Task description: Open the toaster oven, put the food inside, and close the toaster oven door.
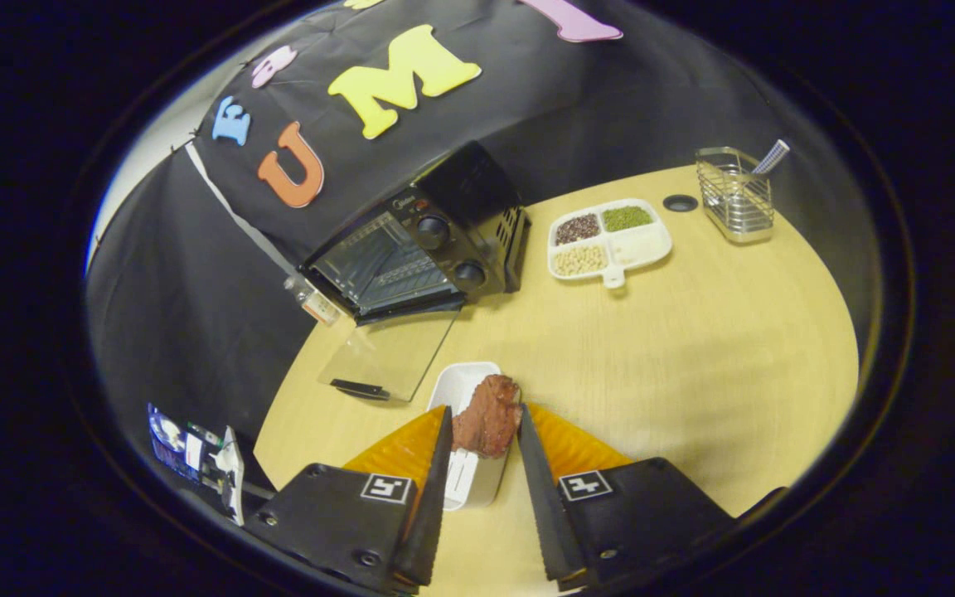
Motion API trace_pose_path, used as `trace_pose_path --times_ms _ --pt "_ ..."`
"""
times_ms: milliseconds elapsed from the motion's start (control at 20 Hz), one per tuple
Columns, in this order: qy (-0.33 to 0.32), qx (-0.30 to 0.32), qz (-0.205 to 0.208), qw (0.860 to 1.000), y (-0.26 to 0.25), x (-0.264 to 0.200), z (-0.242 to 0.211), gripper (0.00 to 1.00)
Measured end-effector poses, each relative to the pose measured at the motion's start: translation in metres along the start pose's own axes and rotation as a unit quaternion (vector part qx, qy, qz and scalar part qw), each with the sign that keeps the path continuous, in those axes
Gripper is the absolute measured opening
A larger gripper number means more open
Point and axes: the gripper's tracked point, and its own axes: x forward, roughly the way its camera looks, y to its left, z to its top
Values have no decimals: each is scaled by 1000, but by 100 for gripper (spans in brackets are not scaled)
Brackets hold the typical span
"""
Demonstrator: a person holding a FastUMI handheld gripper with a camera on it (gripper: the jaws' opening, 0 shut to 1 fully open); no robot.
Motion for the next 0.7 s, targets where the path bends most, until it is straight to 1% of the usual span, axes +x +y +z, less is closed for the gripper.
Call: trace_pose_path --times_ms 50,100,150,200,300,400,500,700 --pt "1 9 -4 1000 -3 -1 -1 40" --pt "1 15 6 1000 1 -4 0 28" --pt "5 15 13 1000 8 -6 -7 24" --pt "7 15 11 1000 13 -8 -8 14" --pt "10 3 -3 1000 19 -13 -13 10" --pt "11 -16 -21 1000 28 -19 -17 9" --pt "8 -51 -46 998 36 -24 -19 9" --pt "-25 -123 -106 986 59 -44 -10 9"
